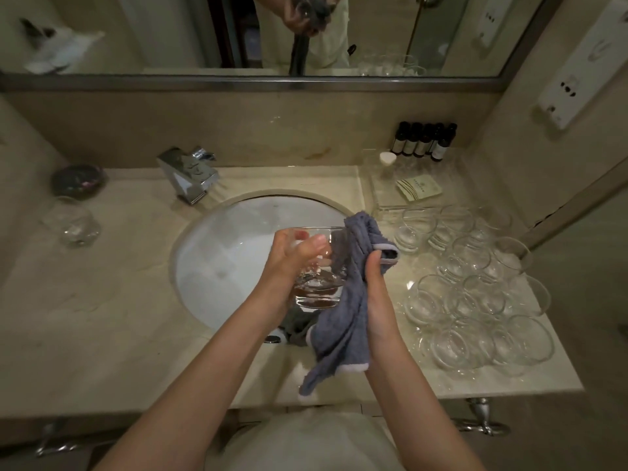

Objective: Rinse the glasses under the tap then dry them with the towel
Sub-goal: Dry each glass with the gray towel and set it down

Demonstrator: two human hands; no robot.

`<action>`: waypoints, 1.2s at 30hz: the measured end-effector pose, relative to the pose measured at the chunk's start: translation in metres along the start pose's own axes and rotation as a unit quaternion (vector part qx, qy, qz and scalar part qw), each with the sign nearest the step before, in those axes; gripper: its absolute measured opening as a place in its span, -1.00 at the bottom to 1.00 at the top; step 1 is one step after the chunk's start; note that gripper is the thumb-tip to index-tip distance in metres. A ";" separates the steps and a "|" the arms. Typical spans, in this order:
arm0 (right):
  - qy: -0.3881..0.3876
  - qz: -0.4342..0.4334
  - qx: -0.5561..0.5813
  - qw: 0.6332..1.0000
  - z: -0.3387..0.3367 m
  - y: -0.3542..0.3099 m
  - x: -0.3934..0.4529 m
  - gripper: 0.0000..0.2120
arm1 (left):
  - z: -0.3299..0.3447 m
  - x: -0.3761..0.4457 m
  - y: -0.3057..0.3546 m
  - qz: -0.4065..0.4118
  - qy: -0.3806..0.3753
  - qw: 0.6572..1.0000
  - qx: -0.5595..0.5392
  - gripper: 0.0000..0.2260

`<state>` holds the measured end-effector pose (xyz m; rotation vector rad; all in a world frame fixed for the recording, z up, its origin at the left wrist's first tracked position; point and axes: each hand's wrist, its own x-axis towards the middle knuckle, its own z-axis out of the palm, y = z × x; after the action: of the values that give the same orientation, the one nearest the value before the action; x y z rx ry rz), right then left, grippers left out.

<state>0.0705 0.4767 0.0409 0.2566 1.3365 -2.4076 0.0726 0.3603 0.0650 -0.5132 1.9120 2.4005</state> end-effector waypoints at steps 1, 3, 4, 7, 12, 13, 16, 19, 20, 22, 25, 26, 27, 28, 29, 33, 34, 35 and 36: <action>0.000 -0.006 0.011 1.000 0.001 0.002 0.001 -0.04 | -0.002 -0.002 0.000 -0.002 0.009 1.000 -0.015 -0.38; -0.010 -0.017 0.032 0.999 0.007 0.004 0.002 -0.20 | -0.006 -0.004 -0.002 0.010 0.038 0.999 -0.007 -0.40; -0.017 -0.012 0.035 0.999 0.011 0.005 0.002 -0.21 | -0.010 -0.005 -0.002 0.019 0.059 0.998 0.005 -0.40; -0.007 -0.012 0.002 1.000 0.024 0.004 0.003 -0.17 | -0.023 -0.010 0.001 0.044 0.107 0.993 0.029 -0.44; 0.062 -0.142 -0.152 0.976 0.054 0.001 0.004 -0.64 | -0.035 -0.024 0.011 0.085 0.152 0.984 0.041 -0.64; 0.060 -0.164 -0.180 0.968 0.061 0.005 0.002 -0.62 | -0.036 -0.025 0.013 0.086 0.158 0.983 0.032 -0.67; 0.038 -0.224 -0.212 0.951 0.079 0.015 -0.006 -0.77 | -0.043 -0.025 0.020 0.105 0.155 0.982 0.019 -0.54; 0.025 -0.253 -0.190 0.949 0.092 0.018 -0.009 -0.72 | -0.052 -0.021 0.030 0.101 0.132 0.986 -0.001 -0.43; 0.019 -0.244 -0.162 0.956 0.095 0.017 -0.007 -0.67 | -0.056 -0.019 0.032 0.082 0.120 0.989 -0.023 -0.44; 0.002 -0.189 -0.091 0.978 0.096 0.017 -0.002 -0.55 | -0.063 -0.017 0.034 0.024 0.083 0.993 -0.075 -0.52; -0.002 -0.111 -0.048 0.993 0.093 0.020 0.003 -0.50 | -0.067 -0.016 0.033 -0.036 0.063 0.993 -0.096 -0.52; 0.008 -0.108 -0.056 0.993 0.092 0.024 0.004 -0.53 | -0.067 -0.015 0.033 -0.033 0.087 0.994 -0.062 -0.53; 0.020 -0.114 -0.069 0.991 0.092 0.028 0.004 -0.56 | -0.068 -0.014 0.033 -0.018 0.117 0.993 -0.023 -0.57; 0.032 -0.128 -0.087 0.987 0.092 0.032 0.004 -0.57 | -0.068 -0.014 0.032 0.002 0.146 0.989 0.016 -0.60; 0.039 -0.147 -0.109 0.982 0.092 0.035 0.003 -0.60 | -0.068 -0.016 0.033 0.021 0.172 0.983 0.057 -0.61; 0.034 -0.220 -0.177 0.959 0.095 0.032 -0.001 -0.64 | -0.063 -0.026 0.029 0.079 0.181 0.965 0.174 -0.32; 0.031 -0.224 -0.178 0.958 0.096 0.030 -0.002 -0.62 | -0.063 -0.025 0.029 0.080 0.178 0.967 0.162 -0.31; 0.032 -0.217 -0.171 0.961 0.096 0.029 -0.002 -0.60 | -0.064 -0.023 0.031 0.072 0.176 0.972 0.136 -0.32; 0.033 -0.195 -0.153 0.968 0.096 0.028 -0.002 -0.56 | -0.066 -0.023 0.033 0.062 0.166 0.979 0.101 -0.35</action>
<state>0.0855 0.3829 0.0710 -0.0141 1.9145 -2.4597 0.1019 0.2933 0.0900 -0.8494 2.3546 2.2700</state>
